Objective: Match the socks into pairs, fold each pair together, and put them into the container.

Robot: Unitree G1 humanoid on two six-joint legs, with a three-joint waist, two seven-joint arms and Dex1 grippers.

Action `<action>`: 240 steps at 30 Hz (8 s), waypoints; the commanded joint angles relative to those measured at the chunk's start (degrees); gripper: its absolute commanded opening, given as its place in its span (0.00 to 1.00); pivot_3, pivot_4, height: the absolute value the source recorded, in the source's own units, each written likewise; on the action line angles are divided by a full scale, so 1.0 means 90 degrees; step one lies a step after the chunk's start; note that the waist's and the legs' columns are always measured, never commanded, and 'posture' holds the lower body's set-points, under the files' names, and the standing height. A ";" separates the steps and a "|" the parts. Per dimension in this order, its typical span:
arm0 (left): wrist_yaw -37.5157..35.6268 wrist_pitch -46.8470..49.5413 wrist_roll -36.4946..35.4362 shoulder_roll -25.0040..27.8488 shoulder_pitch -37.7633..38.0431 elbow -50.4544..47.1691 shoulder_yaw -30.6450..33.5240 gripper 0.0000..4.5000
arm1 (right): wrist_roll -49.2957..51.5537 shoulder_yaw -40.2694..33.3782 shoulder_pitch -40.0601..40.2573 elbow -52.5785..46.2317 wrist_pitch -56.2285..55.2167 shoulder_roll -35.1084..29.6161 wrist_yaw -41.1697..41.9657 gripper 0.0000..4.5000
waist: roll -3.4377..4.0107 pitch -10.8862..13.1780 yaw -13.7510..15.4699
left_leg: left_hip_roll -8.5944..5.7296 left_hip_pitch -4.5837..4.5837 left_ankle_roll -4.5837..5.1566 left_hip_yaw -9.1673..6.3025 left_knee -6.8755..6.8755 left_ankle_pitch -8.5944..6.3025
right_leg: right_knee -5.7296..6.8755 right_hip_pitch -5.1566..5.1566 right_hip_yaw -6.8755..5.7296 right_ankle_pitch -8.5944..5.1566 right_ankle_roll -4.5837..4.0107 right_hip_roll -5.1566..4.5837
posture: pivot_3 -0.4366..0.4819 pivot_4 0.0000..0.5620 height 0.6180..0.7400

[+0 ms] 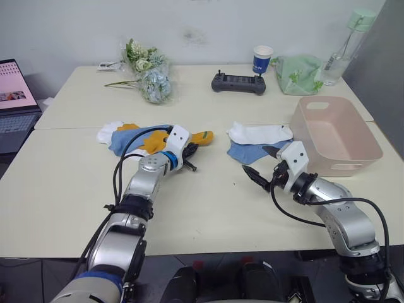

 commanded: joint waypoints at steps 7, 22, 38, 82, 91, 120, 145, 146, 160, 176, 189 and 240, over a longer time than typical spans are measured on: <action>-0.1797 0.2203 -0.0998 0.1442 0.2040 -0.4852 -0.0499 0.01 | 0.0017 -0.0087 0.0014 0.0136 -0.0294 0.0055 0.0140 1.00 | 0.0002 -0.0001 -0.0021 | 0.0004 0.0004 0.0000 -0.0001 -0.0003 0.0000 | 0.0000 0.0001 0.0031 0.0000 -0.0001 -0.0001 | 0.48 0.27 1.00; -0.1990 0.3544 -0.2225 0.1152 0.2361 -0.5579 -0.0306 0.65 | 0.0127 -0.0216 0.0276 0.0308 -0.0390 -0.0206 0.0488 1.00 | 0.0003 -0.0001 -0.0015 | 0.0012 0.0013 0.0005 0.0014 -0.0006 -0.0002 | 0.0003 0.0005 0.0042 0.0001 0.0001 0.0014 | 0.48 0.27 1.00; -0.1770 0.0623 -0.0731 0.1954 0.1700 -0.2027 0.0331 1.00 | 0.0444 0.0471 0.0313 -0.0224 0.1732 -0.0090 0.0264 1.00 | 0.0002 -0.0001 0.0046 | 0.0006 0.0007 0.0005 0.0005 -0.0004 -0.0003 | -0.0004 0.0003 0.0039 0.0001 0.0000 0.0010 | 0.48 0.27 1.00; 0.0061 0.4559 -0.2973 0.0795 0.4736 -0.7348 0.0712 0.63 | -0.0504 0.0802 -0.3122 0.4583 -0.0748 0.1525 0.0953 0.37 | 0.0003 -0.0002 -0.0091 | 0.0010 0.0013 0.0004 0.0018 -0.0005 -0.0002 | 0.0002 0.0001 0.0051 0.0002 -0.0001 0.0011 | 0.48 0.27 1.00; -0.1648 0.3683 -0.3168 0.2726 0.4312 -0.6527 0.1608 1.00 | 0.0099 0.0308 -0.2212 0.2377 0.0164 0.0805 0.1185 0.91 | 0.0008 0.0001 -0.0040 | 0.0010 0.0010 0.0005 0.0016 -0.0009 -0.0003 | -0.0001 -0.0004 0.0054 0.0001 -0.0002 0.0010 | 0.48 0.27 1.00; -0.2210 -0.1137 0.0280 -0.0244 -0.1618 0.2620 -0.0724 0.57 | -0.1837 0.3143 -0.2220 0.3339 -0.3033 0.0239 0.3311 0.70 | -0.0011 -0.0001 -0.0113 | 0.0000 -0.0003 0.0001 -0.0012 0.0011 -0.0001 | -0.0005 0.0002 -0.0019 0.0004 0.0007 0.0006 | 0.48 0.27 1.00; -0.0303 0.2423 -0.0817 0.0501 0.3280 -0.4746 0.0924 0.00 | -0.0894 0.1974 -0.2129 0.3693 -0.4010 -0.0287 0.4376 0.01 | -0.0009 -0.0003 -0.0206 | 0.0003 0.0012 0.0002 -0.0019 0.0002 -0.0001 | -0.0001 0.0006 0.0028 0.0005 0.0006 -0.0014 | 0.48 0.27 1.00; -0.0150 0.2583 -0.0814 0.0489 0.3505 -0.5016 0.0962 0.00 | -0.0885 0.1936 -0.2161 0.3799 -0.4005 -0.0281 0.4370 0.01 | -0.0009 -0.0003 -0.0188 | 0.0004 0.0011 0.0002 -0.0019 0.0002 -0.0001 | -0.0002 0.0006 0.0029 0.0005 0.0006 -0.0015 | 0.48 0.27 1.00; 0.0386 0.3035 -0.1179 0.0593 0.5153 -0.6553 0.1121 0.00 | -0.0785 0.1279 -0.2075 0.4099 -0.3715 -0.0279 0.3843 0.01 | -0.0008 -0.0003 -0.0045 | 0.0006 0.0014 0.0003 0.0003 -0.0003 -0.0002 | -0.0004 0.0007 0.0045 0.0005 0.0005 -0.0016 | 0.48 0.27 1.00; -0.1288 0.2016 -0.1960 0.2074 0.4414 -0.5301 0.2024 0.90 | 0.0444 -0.0090 -0.0151 0.1194 -0.0488 -0.0744 0.2497 0.62 | -0.0008 -0.0003 0.0071 | 0.0003 0.0008 0.0007 0.0005 -0.0005 -0.0004 | -0.0009 0.0006 0.0042 0.0004 0.0005 -0.0024 | 0.48 0.27 1.00; -0.2525 0.0576 -0.1175 0.2309 0.2445 -0.2764 0.0570 0.90 | 0.1743 -0.0155 0.0198 -0.0374 0.2939 0.0354 0.0585 0.62 | -0.0008 -0.0003 0.0038 | -0.0001 0.0006 0.0008 -0.0001 -0.0008 -0.0004 | -0.0009 -0.0001 0.0042 0.0004 0.0005 -0.0018 | 0.48 0.27 1.00; -0.0928 0.1877 -0.2261 0.1924 0.4762 -0.5350 0.1888 0.49 | 0.1012 0.0115 -0.0940 0.1439 0.0890 -0.1492 0.2579 0.45 | -0.0007 -0.0002 0.0058 | 0.0002 0.0003 0.0017 0.0008 -0.0009 -0.0010 | -0.0022 0.0001 0.0042 0.0004 0.0005 -0.0023 | 0.48 0.27 1.00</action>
